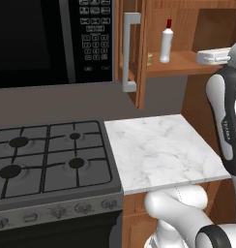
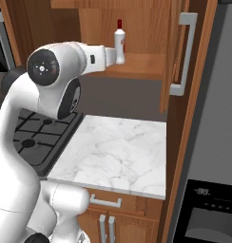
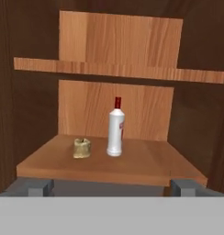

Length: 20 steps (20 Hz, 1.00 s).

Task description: Get the candle and the liquor from the cabinet and move them to the dining counter.

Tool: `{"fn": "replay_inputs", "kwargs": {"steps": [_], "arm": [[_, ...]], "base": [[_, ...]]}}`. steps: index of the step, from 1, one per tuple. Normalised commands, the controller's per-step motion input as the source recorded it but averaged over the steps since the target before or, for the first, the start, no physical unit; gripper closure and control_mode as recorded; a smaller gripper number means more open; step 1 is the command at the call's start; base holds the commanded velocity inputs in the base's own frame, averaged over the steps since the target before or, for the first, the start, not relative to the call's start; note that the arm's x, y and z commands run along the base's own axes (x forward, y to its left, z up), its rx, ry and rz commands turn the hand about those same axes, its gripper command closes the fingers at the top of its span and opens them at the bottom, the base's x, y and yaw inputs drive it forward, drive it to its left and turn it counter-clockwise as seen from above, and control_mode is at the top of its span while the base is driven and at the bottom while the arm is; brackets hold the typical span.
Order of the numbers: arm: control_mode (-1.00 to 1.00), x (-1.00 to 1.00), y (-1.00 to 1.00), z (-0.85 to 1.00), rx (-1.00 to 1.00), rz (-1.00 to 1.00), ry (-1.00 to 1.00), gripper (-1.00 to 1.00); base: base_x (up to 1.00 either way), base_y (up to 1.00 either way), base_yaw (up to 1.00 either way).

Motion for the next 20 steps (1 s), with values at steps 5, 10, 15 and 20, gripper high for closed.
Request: {"fn": "replay_inputs", "kwargs": {"steps": [5, 10, 15, 20], "arm": [[-1.0, 0.0, 0.03, 0.17, 0.01, 0.0, -0.3, -1.0], [-1.0, 0.0, 0.06, 0.13, 0.0, 0.01, -0.08, -1.0], [-1.0, 0.05, 0.04, 0.14, 0.0, 0.06, 0.0, -1.0], [-1.0, 0.14, 0.0, 0.1, 0.0, 0.03, 0.11, -1.0]], "base": [[0.0, 0.0, 0.0], [0.0, 0.0, 0.0], [0.0, 0.0, 0.0], [0.0, 0.0, 0.0]]}}
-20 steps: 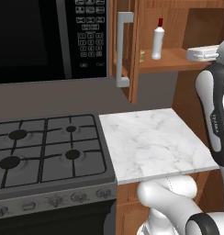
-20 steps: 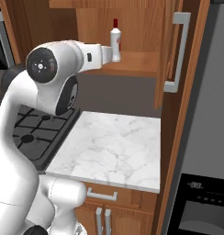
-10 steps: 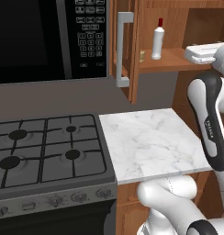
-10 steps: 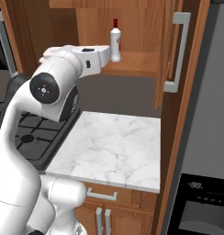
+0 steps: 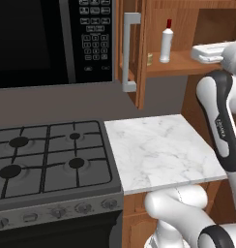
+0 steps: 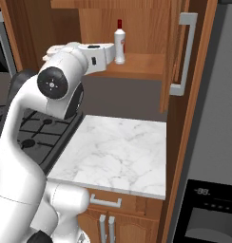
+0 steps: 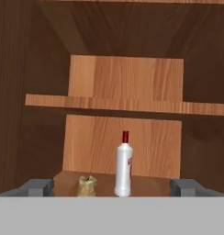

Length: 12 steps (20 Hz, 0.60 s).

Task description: Get the candle and the liquor from the cabinet and move them to the dining counter.

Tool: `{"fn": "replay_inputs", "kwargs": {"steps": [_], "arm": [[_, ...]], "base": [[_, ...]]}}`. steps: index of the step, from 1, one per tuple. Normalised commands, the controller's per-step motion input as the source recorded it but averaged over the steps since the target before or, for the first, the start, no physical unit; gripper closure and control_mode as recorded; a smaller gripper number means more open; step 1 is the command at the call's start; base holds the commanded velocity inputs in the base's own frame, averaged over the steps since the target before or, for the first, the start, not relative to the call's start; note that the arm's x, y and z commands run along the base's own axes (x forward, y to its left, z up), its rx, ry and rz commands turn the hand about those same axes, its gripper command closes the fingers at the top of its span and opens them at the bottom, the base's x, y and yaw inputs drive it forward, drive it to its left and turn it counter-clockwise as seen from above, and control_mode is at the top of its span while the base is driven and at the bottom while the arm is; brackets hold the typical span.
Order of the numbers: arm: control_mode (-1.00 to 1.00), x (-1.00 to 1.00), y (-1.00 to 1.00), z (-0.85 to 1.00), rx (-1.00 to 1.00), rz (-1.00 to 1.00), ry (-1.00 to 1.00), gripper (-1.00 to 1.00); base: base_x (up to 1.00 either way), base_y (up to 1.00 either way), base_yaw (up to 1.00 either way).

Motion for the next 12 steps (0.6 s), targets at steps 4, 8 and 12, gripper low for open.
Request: {"fn": "replay_inputs", "kwargs": {"steps": [4, 8, 12], "arm": [[-1.0, 0.16, 0.0, 0.02, 0.0, 0.0, 0.16, -1.0], [-1.0, 0.14, 0.0, 0.0, 0.0, 0.0, 0.07, -1.0], [-1.0, 0.1, 0.0, 0.0, 0.0, 0.0, 0.0, -1.0]], "base": [[0.0, 0.0, 0.0], [0.0, 0.0, 0.0], [0.0, 0.0, 0.0]]}}
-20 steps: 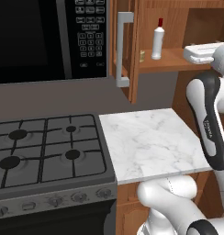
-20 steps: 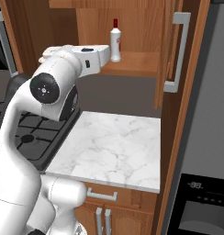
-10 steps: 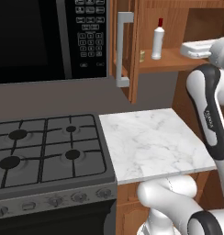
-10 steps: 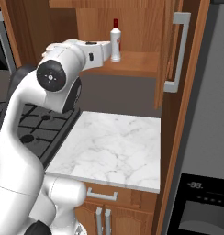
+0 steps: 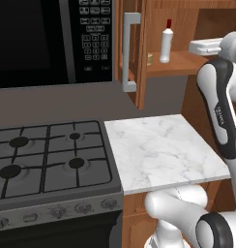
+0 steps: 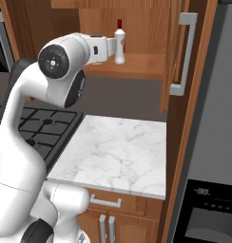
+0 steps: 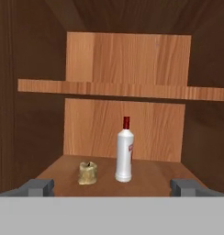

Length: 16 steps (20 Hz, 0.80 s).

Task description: Get the candle and the liquor from the cabinet and move them to the dining counter.

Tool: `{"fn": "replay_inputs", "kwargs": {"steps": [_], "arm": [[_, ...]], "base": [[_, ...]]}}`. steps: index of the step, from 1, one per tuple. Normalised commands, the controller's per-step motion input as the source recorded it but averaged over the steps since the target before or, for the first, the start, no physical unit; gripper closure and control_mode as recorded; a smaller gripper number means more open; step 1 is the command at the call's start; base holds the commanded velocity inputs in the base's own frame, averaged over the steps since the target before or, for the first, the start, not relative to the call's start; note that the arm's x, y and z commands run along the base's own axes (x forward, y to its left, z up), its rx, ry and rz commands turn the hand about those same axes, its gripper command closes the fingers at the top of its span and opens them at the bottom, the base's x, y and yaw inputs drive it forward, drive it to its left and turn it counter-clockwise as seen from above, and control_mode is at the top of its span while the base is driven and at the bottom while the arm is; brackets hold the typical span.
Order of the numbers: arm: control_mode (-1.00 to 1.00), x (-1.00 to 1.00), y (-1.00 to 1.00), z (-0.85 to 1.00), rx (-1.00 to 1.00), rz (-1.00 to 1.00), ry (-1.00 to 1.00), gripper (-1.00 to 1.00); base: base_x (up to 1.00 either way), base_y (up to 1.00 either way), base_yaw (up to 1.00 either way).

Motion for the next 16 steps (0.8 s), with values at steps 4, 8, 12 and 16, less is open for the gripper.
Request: {"fn": "replay_inputs", "kwargs": {"steps": [4, 8, 12, 16], "arm": [[-1.0, 0.15, 0.0, 0.0, 0.0, -0.01, 0.0, -1.0], [-1.0, 0.2, 0.0, 0.0, 0.0, -0.02, 0.0, -1.0], [-1.0, 0.12, 0.0, 0.0, 0.0, -0.01, 0.0, -1.0], [-1.0, 0.04, 0.0, 0.0, 0.0, 0.0, 0.0, -1.0]], "base": [[0.0, 0.0, 0.0], [0.0, 0.0, 0.0], [0.0, 0.0, 0.0], [0.0, 0.0, 0.0]]}}
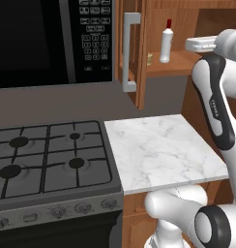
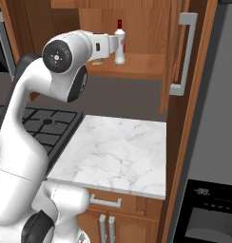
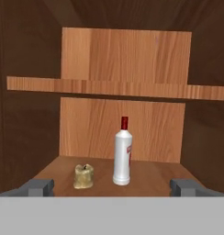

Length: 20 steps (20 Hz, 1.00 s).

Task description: Get the candle and the liquor from the cabinet and move them to the dining counter.

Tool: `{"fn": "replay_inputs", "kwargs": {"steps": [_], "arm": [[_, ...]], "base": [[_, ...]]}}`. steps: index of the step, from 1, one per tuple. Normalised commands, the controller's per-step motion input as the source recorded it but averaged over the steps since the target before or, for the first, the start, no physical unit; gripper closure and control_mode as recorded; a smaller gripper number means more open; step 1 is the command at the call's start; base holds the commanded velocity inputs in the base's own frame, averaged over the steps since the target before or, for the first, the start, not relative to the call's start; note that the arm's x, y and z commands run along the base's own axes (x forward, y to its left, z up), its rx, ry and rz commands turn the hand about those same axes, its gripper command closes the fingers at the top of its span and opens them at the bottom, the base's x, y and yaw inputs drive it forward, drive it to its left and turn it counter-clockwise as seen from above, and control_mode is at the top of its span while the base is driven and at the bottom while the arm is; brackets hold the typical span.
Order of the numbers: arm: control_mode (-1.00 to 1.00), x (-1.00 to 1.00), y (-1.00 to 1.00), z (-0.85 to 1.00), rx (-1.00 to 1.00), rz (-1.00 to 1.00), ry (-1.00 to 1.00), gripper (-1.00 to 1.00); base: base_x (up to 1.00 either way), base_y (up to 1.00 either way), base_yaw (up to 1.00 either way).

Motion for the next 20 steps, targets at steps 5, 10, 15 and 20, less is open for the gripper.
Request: {"fn": "replay_inputs", "kwargs": {"steps": [5, 10, 15, 20], "arm": [[-1.0, 0.01, 0.0, 0.0, 0.0, 0.0, 0.0, -1.0], [-1.0, 0.02, 0.0, 0.0, 0.0, 0.0, 0.0, -1.0], [-1.0, 0.14, 0.0, 0.0, 0.0, 0.0, 0.0, -1.0], [-1.0, 0.28, 0.0, 0.0, 0.0, 0.0, 0.0, -1.0]], "base": [[0.0, 0.0, 0.0], [0.0, 0.0, 0.0], [0.0, 0.0, 0.0], [0.0, 0.0, 0.0]]}}
